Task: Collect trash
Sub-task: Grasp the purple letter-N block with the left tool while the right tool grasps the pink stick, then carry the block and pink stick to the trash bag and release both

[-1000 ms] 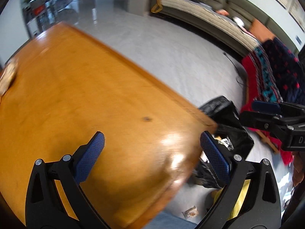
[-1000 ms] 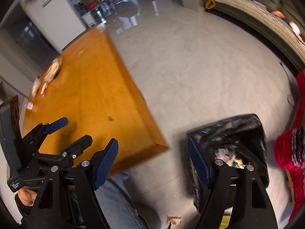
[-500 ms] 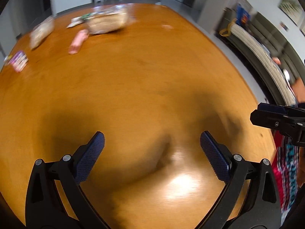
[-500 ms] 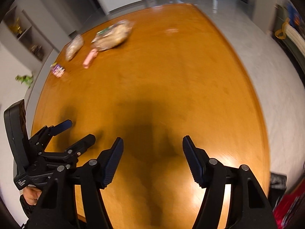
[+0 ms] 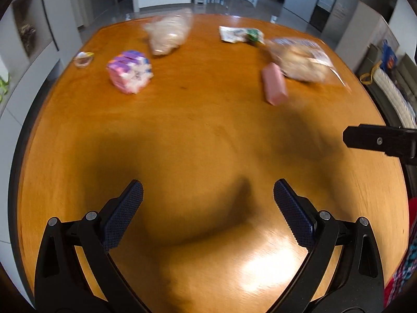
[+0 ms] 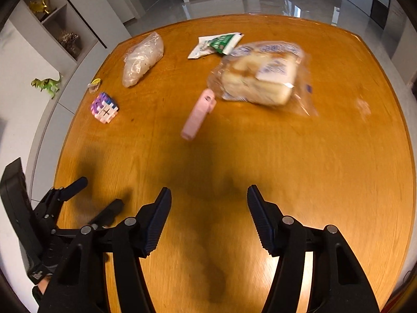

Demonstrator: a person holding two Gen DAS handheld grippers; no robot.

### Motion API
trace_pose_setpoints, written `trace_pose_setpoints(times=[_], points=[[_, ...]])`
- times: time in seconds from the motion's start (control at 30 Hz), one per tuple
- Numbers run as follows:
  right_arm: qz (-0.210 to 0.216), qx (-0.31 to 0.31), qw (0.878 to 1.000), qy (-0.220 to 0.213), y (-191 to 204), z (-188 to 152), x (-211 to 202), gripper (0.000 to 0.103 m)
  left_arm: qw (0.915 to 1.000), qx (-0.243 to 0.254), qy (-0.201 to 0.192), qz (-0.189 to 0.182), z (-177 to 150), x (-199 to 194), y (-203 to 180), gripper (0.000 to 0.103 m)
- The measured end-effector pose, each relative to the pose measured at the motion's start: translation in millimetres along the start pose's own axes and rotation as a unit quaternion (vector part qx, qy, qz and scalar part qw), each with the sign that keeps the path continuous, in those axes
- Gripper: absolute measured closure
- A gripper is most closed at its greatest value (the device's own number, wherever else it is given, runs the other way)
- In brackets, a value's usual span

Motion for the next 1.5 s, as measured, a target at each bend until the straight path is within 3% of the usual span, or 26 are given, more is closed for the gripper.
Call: trace_pose_setpoints(times=[0.27,0.37,0.43,0.57,0.6,0.63,0.73,0.8,1.03,1.3,1.5], points=[[-0.013,0.011,1.0,0.002,17.5,46.8,47.4,0.043,0.9923,-0.109,-0.014,0.056,62.1,14.0,79.4,0.006],[-0.028,0.006,0.999,0.014,22.3,56.9,64.2,0.056,0.989,-0.13,-0.014,0.069,86.0,23.8,88.8,0.006],[-0.031,0.0,0.999,0.025,23.3,56.6,70.5,0.083,0.987,-0.138,-0.009,0.082,98.1,33.6,93.5,0.006],[-0.03,-0.018,0.999,0.015,22.1,50.3,66.1,0.086,0.984,-0.145,0.018,0.103,112.4,62.1,97.3,0.006],[-0.024,-0.018,0.999,0.015,19.9,46.2,63.9,0.086,0.9837,-0.144,0.021,0.106,114.7,68.4,97.7,0.009],[-0.021,-0.018,1.0,0.015,17.3,42.8,61.6,0.086,0.9836,-0.144,0.023,0.106,114.8,71.7,96.0,0.021],[-0.012,-0.019,1.0,0.016,11.4,31.4,54.3,0.086,0.982,-0.152,0.019,0.111,113.0,72.0,96.9,0.042],[-0.007,-0.018,1.0,0.015,6.6,23.3,48.3,0.086,0.9822,-0.156,0.02,0.103,114.5,72.1,95.1,0.048],[0.011,-0.014,1.0,0.011,-6.9,-8.1,22.9,0.086,0.9889,-0.138,0.014,0.054,100.3,60.2,78.4,0.048],[0.017,0.014,1.0,-0.001,-32.8,-55.9,-14.1,0.086,0.9984,-0.054,-0.002,0.015,55.8,23.0,11.2,0.048],[0.013,0.051,0.998,-0.026,-72.9,-106.2,-55.4,0.086,0.9994,0.0,-0.01,-0.033,12.4,-9.4,-57.0,0.048]])
Point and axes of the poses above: each gripper's, at about its wrist camera, not at the fingertips, and x roughly the way its jaws point, y to its left, z to its top, the point moved 3 cm from there along x, roughly the way its jaws point, and after that the axes turned 4 degrees about -y, right-handed, at the moved point
